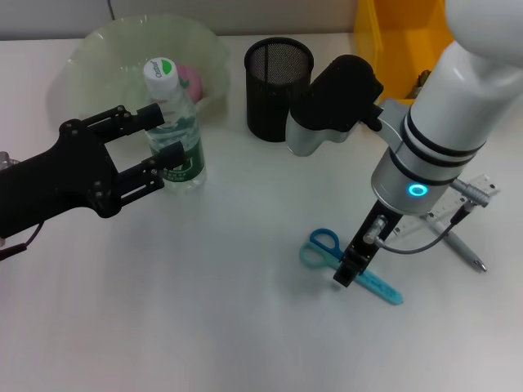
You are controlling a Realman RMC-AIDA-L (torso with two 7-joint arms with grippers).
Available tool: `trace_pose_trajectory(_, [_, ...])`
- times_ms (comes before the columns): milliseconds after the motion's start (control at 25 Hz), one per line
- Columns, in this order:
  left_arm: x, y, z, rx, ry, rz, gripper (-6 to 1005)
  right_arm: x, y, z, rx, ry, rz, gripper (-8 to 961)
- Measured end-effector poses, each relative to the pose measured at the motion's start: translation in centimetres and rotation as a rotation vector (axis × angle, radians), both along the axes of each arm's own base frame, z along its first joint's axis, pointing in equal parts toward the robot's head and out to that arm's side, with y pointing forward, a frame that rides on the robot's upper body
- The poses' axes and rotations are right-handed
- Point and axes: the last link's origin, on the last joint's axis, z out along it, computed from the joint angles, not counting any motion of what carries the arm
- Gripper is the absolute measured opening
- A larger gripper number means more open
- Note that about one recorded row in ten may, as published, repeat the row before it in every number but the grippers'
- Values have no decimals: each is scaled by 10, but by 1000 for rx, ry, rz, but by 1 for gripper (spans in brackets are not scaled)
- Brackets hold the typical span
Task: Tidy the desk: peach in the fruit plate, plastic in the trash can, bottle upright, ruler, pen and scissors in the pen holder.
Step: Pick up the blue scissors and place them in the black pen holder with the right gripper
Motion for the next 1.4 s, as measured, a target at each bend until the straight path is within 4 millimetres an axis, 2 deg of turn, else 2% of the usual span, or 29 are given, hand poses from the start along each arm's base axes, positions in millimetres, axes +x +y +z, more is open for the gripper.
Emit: trace_pose_trajectory(1400, [0,2,-1,3,-2,8,589,-4,4,-7,-19,-31,34,472])
